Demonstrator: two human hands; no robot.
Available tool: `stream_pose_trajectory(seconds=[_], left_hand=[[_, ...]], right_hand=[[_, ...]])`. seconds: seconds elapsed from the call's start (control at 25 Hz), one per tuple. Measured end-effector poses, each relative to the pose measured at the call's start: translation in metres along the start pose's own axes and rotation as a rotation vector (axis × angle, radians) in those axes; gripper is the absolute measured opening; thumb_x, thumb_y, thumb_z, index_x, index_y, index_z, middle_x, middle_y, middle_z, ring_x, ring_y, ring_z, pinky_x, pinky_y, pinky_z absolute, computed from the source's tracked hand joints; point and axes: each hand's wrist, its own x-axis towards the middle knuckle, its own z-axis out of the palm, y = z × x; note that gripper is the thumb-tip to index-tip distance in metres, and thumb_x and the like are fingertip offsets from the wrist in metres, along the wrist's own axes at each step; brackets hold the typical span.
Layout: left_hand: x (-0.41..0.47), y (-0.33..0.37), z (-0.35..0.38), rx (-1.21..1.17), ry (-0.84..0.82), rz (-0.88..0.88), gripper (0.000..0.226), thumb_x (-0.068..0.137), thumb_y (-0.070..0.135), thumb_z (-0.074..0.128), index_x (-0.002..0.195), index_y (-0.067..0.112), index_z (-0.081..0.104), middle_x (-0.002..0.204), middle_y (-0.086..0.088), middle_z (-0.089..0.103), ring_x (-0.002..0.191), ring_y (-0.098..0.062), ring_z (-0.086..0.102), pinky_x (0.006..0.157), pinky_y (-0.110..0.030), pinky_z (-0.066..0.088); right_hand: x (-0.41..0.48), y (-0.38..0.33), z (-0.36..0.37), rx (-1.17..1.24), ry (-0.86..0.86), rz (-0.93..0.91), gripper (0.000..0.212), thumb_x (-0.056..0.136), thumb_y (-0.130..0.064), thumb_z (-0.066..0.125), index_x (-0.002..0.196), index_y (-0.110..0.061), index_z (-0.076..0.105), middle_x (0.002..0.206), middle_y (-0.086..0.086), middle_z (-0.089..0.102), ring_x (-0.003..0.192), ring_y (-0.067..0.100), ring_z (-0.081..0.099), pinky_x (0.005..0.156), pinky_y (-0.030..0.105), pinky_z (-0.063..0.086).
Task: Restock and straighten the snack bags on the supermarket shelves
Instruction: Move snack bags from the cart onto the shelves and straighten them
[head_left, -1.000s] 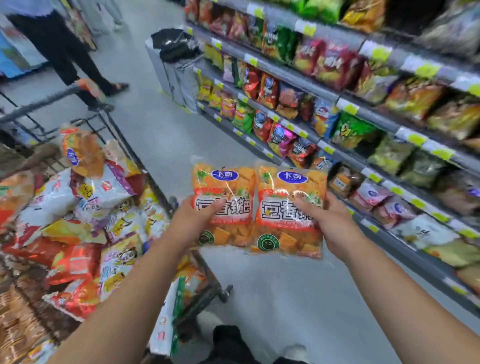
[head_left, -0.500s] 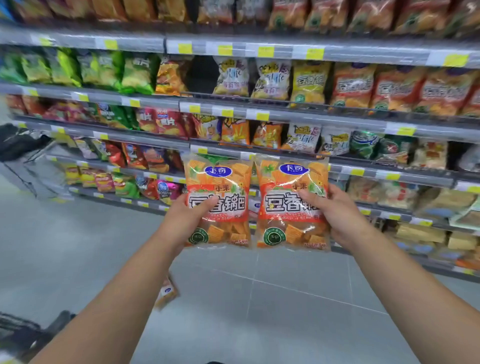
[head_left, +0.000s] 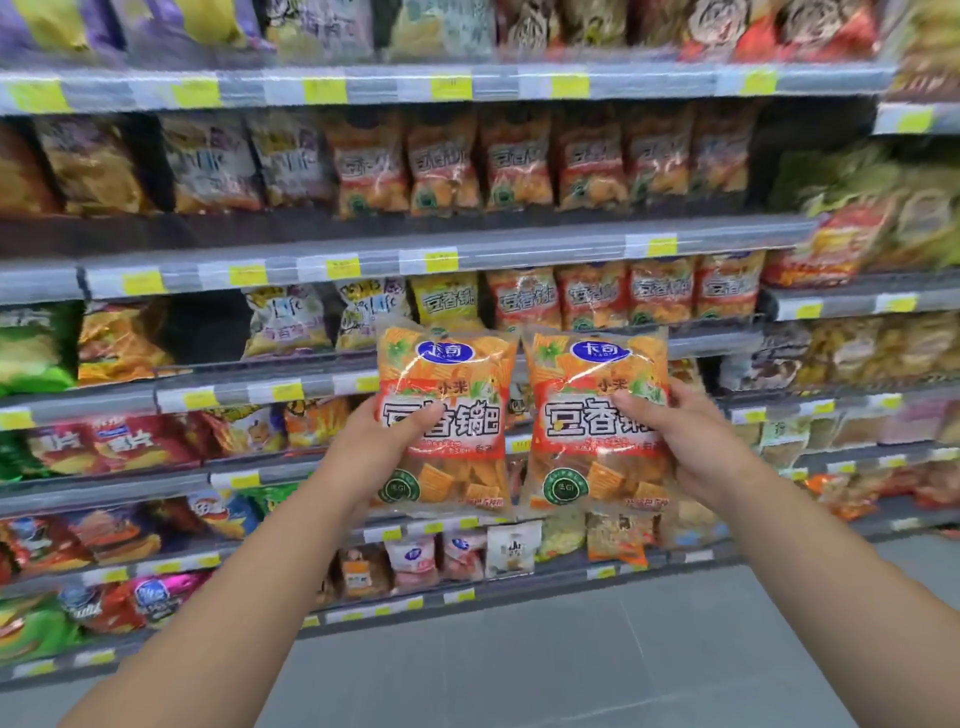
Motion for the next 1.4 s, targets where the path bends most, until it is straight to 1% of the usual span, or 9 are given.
stream_pose_trajectory(seconds=[0.08, 0.2, 0.36, 0.52, 0.72, 1.08, 1.24, 1.32, 1.4], left_hand=[[0.029, 0.02, 0.005, 0.0, -0.028, 0.041, 0.031, 0.074, 0.053, 0.074, 0.094, 0.038, 0.056, 0.099, 0.013, 0.068, 0.088, -0.009, 0.066, 0.07, -0.026, 0.048], [0.062, 0.048, 0.017, 0.013, -0.032, 0.075, 0.051, 0.063, 0.06, 0.076, 0.101, 0.032, 0.058, 0.103, 0.009, 0.071, 0.094, -0.017, 0.069, 0.08, -0.034, 0.052], [0.104, 0.084, 0.046, 0.046, -0.045, 0.13, 0.041, 0.073, 0.058, 0.072, 0.103, 0.036, 0.054, 0.094, 0.016, 0.066, 0.087, -0.008, 0.063, 0.081, -0.031, 0.045], [0.138, 0.12, 0.089, 0.049, -0.043, 0.162, 0.084, 0.046, 0.077, 0.075, 0.115, 0.03, 0.062, 0.103, 0.007, 0.074, 0.093, -0.021, 0.07, 0.094, -0.048, 0.052], [0.187, 0.161, 0.171, 0.031, -0.024, 0.168, 0.045, 0.077, 0.055, 0.073, 0.109, 0.026, 0.064, 0.093, 0.005, 0.075, 0.082, -0.019, 0.071, 0.086, -0.041, 0.055], [0.251, 0.213, 0.286, -0.017, -0.032, 0.172, 0.043, 0.074, 0.057, 0.076, 0.102, 0.026, 0.067, 0.093, 0.006, 0.077, 0.089, -0.021, 0.073, 0.093, -0.045, 0.053], [0.278, 0.23, 0.31, 0.009, -0.021, 0.122, 0.07, 0.071, 0.065, 0.072, 0.117, 0.017, 0.054, 0.09, 0.004, 0.065, 0.101, -0.018, 0.058, 0.103, -0.044, 0.04], [0.299, 0.238, 0.32, 0.036, -0.044, 0.087, 0.116, 0.047, 0.081, 0.073, 0.135, 0.008, 0.048, 0.101, 0.0, 0.065, 0.109, -0.022, 0.058, 0.107, -0.048, 0.039], [0.326, 0.243, 0.327, 0.083, -0.034, 0.09, 0.143, 0.023, 0.091, 0.068, 0.138, 0.009, 0.047, 0.113, -0.004, 0.067, 0.113, -0.026, 0.06, 0.105, -0.051, 0.042]], right_hand=[[0.019, -0.018, -0.002, 0.014, 0.024, -0.036, 0.054, 0.069, -0.022, 0.077, 0.118, -0.013, 0.057, 0.097, 0.008, 0.076, 0.084, 0.03, 0.073, 0.06, 0.047, 0.061], [0.047, -0.041, -0.007, 0.041, 0.055, -0.072, 0.068, 0.067, -0.023, 0.079, 0.128, -0.01, 0.051, 0.101, 0.01, 0.074, 0.085, 0.031, 0.073, 0.06, 0.044, 0.06], [0.088, -0.076, -0.028, 0.034, 0.068, -0.1, 0.074, 0.065, -0.025, 0.08, 0.131, -0.012, 0.048, 0.106, 0.011, 0.074, 0.087, 0.031, 0.073, 0.061, 0.044, 0.06], [0.127, -0.112, -0.066, 0.025, 0.069, -0.139, 0.058, 0.067, -0.025, 0.077, 0.12, -0.014, 0.057, 0.1, 0.008, 0.075, 0.087, 0.028, 0.073, 0.065, 0.043, 0.06], [0.177, -0.154, -0.141, 0.016, 0.069, -0.163, 0.041, 0.078, -0.024, 0.074, 0.115, -0.013, 0.059, 0.095, 0.007, 0.076, 0.083, 0.026, 0.074, 0.055, 0.034, 0.058], [0.254, -0.21, -0.238, -0.036, 0.098, -0.197, 0.037, 0.081, -0.024, 0.074, 0.114, -0.013, 0.06, 0.092, 0.007, 0.076, 0.072, 0.023, 0.073, 0.053, 0.037, 0.059], [0.29, -0.221, -0.252, 0.005, 0.055, -0.172, 0.029, 0.085, -0.024, 0.07, 0.109, -0.009, 0.064, 0.09, 0.009, 0.076, 0.07, 0.022, 0.073, 0.052, 0.032, 0.056], [0.312, -0.229, -0.256, -0.002, 0.046, -0.167, 0.03, 0.085, -0.027, 0.069, 0.11, -0.01, 0.065, 0.092, 0.009, 0.076, 0.072, 0.022, 0.073, 0.053, 0.032, 0.057], [0.333, -0.237, -0.263, -0.016, 0.045, -0.162, 0.033, 0.084, -0.029, 0.069, 0.111, -0.011, 0.065, 0.094, 0.01, 0.075, 0.075, 0.023, 0.074, 0.055, 0.034, 0.057]])
